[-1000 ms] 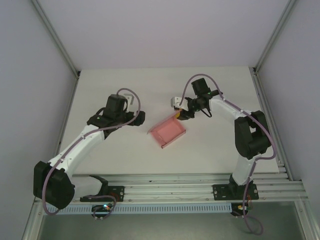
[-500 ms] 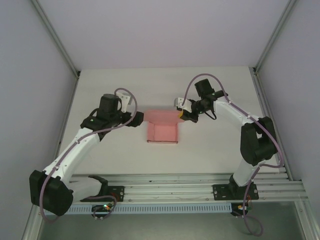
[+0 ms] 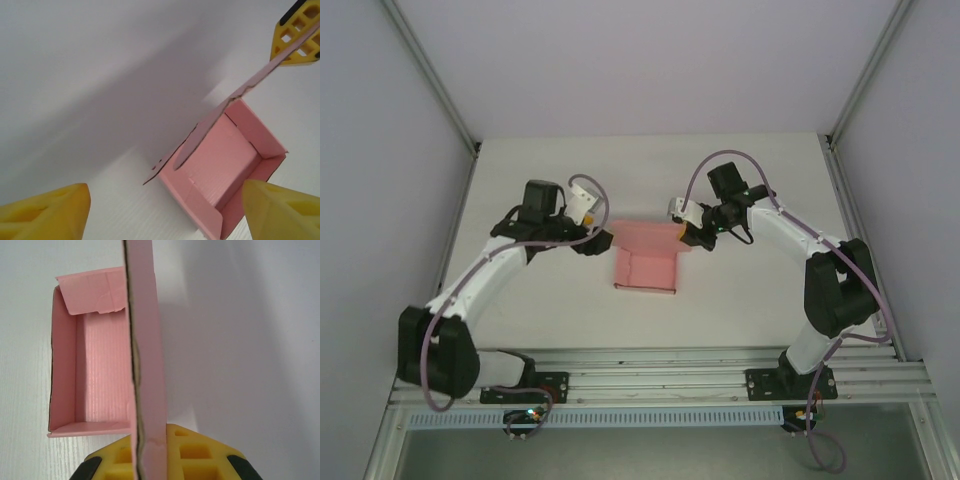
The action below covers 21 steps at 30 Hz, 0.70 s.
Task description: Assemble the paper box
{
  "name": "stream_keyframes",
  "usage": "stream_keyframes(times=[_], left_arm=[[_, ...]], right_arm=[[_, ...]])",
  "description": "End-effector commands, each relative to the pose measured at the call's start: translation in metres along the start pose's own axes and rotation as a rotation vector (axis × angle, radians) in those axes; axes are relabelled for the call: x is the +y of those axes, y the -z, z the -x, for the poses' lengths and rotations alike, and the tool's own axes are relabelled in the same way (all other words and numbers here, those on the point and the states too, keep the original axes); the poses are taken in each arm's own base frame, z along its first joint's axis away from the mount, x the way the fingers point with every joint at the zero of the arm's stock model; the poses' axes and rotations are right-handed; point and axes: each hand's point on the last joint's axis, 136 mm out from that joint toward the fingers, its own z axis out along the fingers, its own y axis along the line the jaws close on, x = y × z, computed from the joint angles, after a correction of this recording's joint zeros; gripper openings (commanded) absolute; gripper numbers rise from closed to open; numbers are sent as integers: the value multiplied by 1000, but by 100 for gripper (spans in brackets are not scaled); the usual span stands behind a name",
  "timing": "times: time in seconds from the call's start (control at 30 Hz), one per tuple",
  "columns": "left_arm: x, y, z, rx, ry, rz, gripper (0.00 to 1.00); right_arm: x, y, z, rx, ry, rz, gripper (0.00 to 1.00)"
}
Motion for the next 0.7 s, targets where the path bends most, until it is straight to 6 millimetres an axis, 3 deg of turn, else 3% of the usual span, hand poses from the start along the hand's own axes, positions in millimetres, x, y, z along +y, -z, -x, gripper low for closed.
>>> stream_keyframes(times=[0.0, 0.1, 0.2, 0.3, 0.33, 0.4, 0.43, 0.47, 0.6, 0.67], left_arm=[[-9, -9, 5, 31, -65, -91, 66], [-6, -17, 1, 77, -50, -93, 53], [-5, -19, -2, 91, -64, -74, 52], [5, -17, -2, 89, -26, 4, 65], [9, -15, -1, 83, 2, 41, 80], [24, -6, -6, 79, 101, 161, 84], [33, 0, -10, 76, 151, 226, 95], [40, 6, -16, 69, 202, 297, 100], [52, 24, -39, 25, 326, 438, 100], [46, 26, -37, -28, 350, 408, 100]], right_arm=[[1, 3, 5, 13, -14, 3, 0], [3, 3, 4, 22, -9, 5, 0], [1, 5, 4, 27, 0, -7, 0], [-7, 8, 9, 18, -6, -51, 0], [-11, 9, 10, 14, -14, -80, 0], [-27, 16, 17, 5, -36, -191, 0], [-35, 21, 20, 6, -45, -261, 0], [-41, 26, 24, 7, -49, -319, 0], [-36, 45, 40, -6, -43, -394, 0], [-28, 53, 52, -33, -30, -399, 0]])
